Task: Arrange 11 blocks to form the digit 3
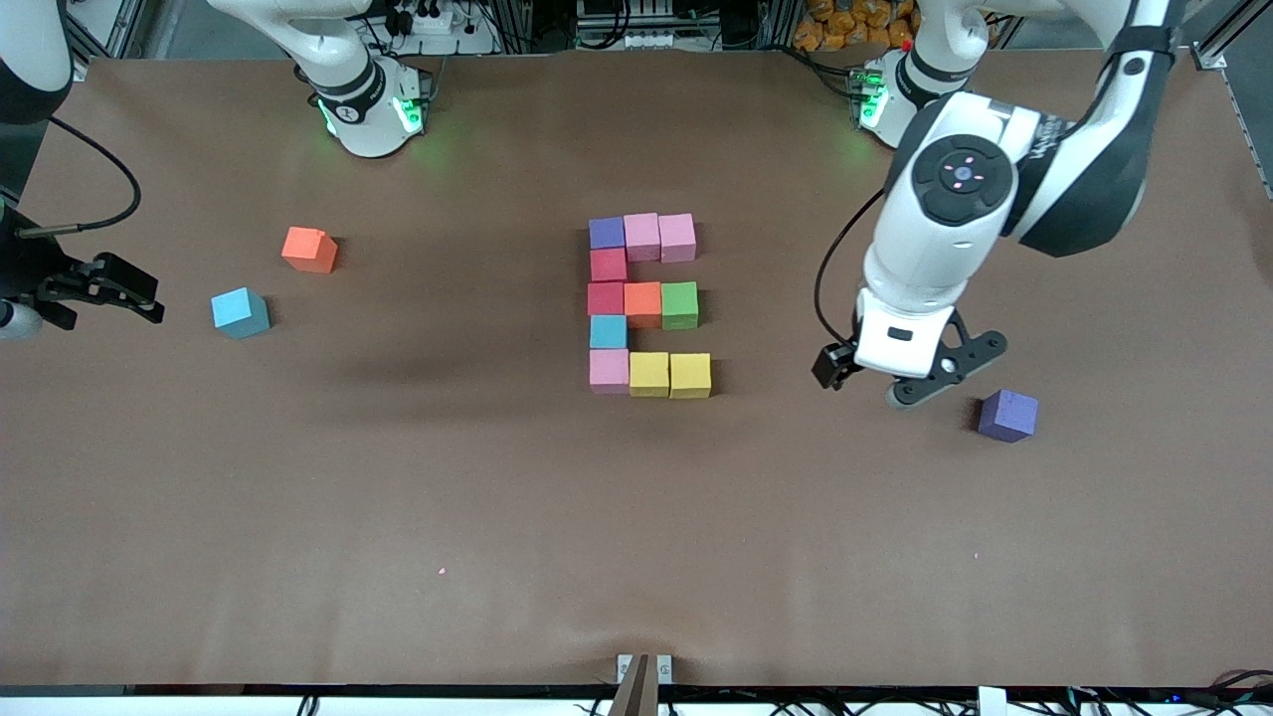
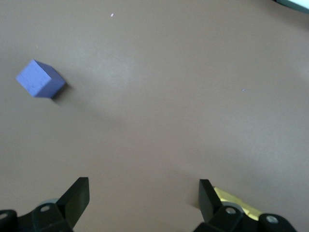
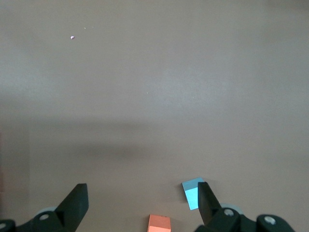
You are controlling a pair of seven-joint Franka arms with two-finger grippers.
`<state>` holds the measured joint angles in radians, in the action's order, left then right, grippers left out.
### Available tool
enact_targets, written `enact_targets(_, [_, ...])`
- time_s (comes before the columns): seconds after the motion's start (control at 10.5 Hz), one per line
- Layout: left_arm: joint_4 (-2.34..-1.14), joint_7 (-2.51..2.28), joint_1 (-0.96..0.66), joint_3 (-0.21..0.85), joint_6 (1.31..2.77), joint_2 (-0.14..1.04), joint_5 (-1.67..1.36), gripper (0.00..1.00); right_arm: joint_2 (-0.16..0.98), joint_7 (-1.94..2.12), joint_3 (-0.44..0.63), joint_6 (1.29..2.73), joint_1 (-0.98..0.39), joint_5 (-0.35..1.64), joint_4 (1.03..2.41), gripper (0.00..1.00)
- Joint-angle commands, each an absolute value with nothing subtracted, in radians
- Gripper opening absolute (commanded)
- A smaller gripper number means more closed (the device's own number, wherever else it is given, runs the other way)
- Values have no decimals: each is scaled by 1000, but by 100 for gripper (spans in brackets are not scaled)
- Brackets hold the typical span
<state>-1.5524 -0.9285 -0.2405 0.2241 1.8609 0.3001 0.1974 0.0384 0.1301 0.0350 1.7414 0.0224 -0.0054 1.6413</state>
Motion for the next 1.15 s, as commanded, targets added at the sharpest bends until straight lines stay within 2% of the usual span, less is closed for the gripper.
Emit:
enact_targets(0.0, [-1502, -807, -222, 227, 1786, 291, 178, 100, 38, 143, 29, 1744, 32, -18, 1641, 100])
enact_targets(1.05, [-1483, -494, -104, 227, 1686, 220, 180, 100, 40, 143, 29, 1747, 31, -18, 1641, 100])
